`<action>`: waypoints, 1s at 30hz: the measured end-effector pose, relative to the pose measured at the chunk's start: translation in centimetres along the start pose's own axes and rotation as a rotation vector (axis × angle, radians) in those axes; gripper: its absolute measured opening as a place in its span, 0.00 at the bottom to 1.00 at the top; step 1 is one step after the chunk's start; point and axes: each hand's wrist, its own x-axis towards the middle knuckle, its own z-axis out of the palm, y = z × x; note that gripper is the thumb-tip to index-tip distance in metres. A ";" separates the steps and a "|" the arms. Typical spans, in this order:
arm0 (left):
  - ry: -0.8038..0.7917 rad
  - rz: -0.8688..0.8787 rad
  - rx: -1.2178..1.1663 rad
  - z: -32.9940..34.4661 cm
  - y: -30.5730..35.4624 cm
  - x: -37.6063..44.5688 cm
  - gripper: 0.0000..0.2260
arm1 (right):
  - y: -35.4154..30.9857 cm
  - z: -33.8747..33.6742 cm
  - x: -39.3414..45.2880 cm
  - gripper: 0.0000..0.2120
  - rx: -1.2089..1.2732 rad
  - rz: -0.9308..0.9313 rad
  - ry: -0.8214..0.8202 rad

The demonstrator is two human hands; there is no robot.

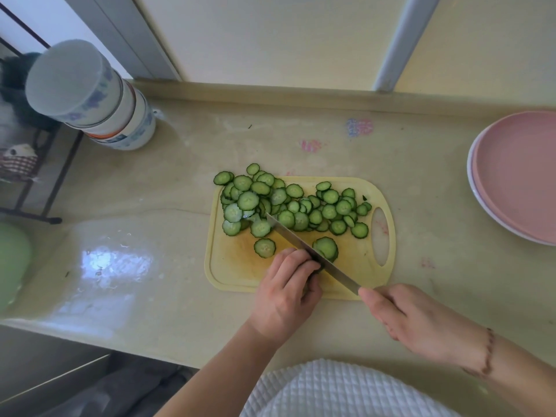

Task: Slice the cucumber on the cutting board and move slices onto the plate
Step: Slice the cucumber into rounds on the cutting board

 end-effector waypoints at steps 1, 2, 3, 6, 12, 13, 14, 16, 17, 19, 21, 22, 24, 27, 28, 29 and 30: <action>-0.001 -0.003 0.001 0.0 0.0 0.1 0.08 | 0.0 0.2 0.2 0.29 -0.009 0.003 0.002; -0.001 -0.006 0.001 0.0 0.0 0.1 0.07 | 0.1 0.3 0.4 0.29 -0.011 0.008 0.004; -0.001 -0.008 0.001 -0.1 0.0 0.1 0.07 | 0.1 0.3 0.4 0.29 -0.008 0.013 0.006; -0.003 -0.008 -0.014 -0.3 0.0 0.0 0.07 | 0.2 0.0 0.2 0.29 0.017 0.020 0.019; 0.010 -0.010 -0.021 -0.2 0.1 0.0 0.07 | -0.1 -1.1 -1.5 0.32 0.119 0.005 0.003; 0.011 -0.010 -0.023 -0.2 0.1 0.0 0.07 | -0.1 -1.2 -1.7 0.32 0.122 0.001 0.003; 0.011 -0.010 -0.022 -0.2 0.1 0.0 0.07 | -0.1 -1.3 -1.9 0.33 0.116 -0.005 0.005; 0.008 -0.011 -0.015 -0.2 0.0 0.0 0.06 | -0.2 -1.5 -2.1 0.33 0.095 -0.015 0.007; 0.008 -0.011 -0.014 -0.2 0.0 0.0 0.06 | -0.3 -1.5 -2.1 0.32 0.089 -0.018 0.007; 0.010 -0.009 -0.019 -0.3 0.0 0.0 0.06 | -0.4 -1.5 -2.1 0.32 0.092 -0.021 0.003; 0.015 -0.009 -0.023 -0.3 0.1 0.1 0.07 | -0.4 -1.5 -2.1 0.31 0.087 -0.013 -0.005; 0.014 -0.008 -0.022 -0.3 0.2 0.1 0.07 | -0.5 -1.5 -2.1 0.30 0.082 -0.005 -0.014; 0.009 -0.008 -0.018 -0.3 0.1 0.2 0.06 | -0.6 -1.4 -2.0 0.28 0.081 0.003 -0.032; 0.004 -0.006 -0.007 -0.3 0.1 0.1 0.06 | -0.6 -0.9 -1.4 0.28 0.051 0.005 -0.035; 0.002 -0.006 -0.009 -0.2 0.1 0.0 0.06 | -0.6 -0.7 -1.1 0.28 0.044 0.009 -0.035; 0.002 -0.007 -0.010 -0.2 0.0 0.1 0.06 | -0.5 -0.4 -0.8 0.28 0.035 0.013 -0.035; 0.004 -0.009 -0.008 -0.2 0.0 0.0 0.06 | -0.4 -0.1 -0.4 0.28 0.023 0.016 -0.035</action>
